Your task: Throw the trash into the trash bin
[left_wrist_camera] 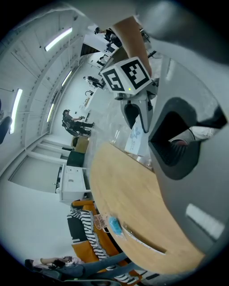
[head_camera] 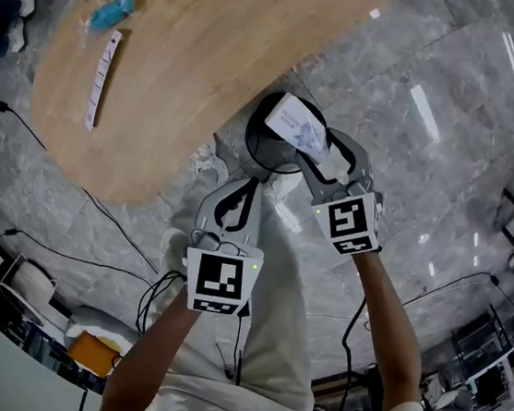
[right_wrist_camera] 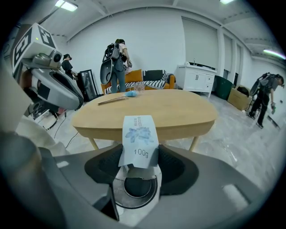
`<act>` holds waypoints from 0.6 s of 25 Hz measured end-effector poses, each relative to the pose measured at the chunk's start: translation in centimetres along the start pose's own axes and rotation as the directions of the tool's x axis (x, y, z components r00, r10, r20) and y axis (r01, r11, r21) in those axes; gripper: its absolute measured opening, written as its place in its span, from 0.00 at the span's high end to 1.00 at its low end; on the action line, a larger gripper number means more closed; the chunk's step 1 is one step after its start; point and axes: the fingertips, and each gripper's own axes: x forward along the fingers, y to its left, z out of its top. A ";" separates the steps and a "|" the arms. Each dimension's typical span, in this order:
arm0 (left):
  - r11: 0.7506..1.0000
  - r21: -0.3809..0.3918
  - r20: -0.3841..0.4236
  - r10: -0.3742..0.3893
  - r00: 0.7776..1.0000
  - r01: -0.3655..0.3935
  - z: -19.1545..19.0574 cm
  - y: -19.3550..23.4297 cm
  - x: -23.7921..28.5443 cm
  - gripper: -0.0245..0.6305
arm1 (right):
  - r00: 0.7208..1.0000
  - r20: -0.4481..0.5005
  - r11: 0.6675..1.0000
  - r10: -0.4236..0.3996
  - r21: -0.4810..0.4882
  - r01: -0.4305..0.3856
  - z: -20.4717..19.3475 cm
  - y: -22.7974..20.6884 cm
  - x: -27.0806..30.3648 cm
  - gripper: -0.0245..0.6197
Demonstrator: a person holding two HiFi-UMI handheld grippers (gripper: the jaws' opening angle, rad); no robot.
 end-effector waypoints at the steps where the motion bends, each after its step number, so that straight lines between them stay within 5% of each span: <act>1: 1.000 -0.003 -0.003 -0.002 1.000 0.002 -0.3 -0.2 0.4 0.96 | 1.000 -0.003 1.000 -0.002 0.007 0.002 -0.8 0.0 0.1 0.54; 15: 0.999 0.035 -0.033 -0.027 0.999 0.028 -5.1 -2.2 4.4 0.96 | 0.992 -0.126 1.000 0.016 0.005 -0.016 -12.1 1.4 4.4 0.54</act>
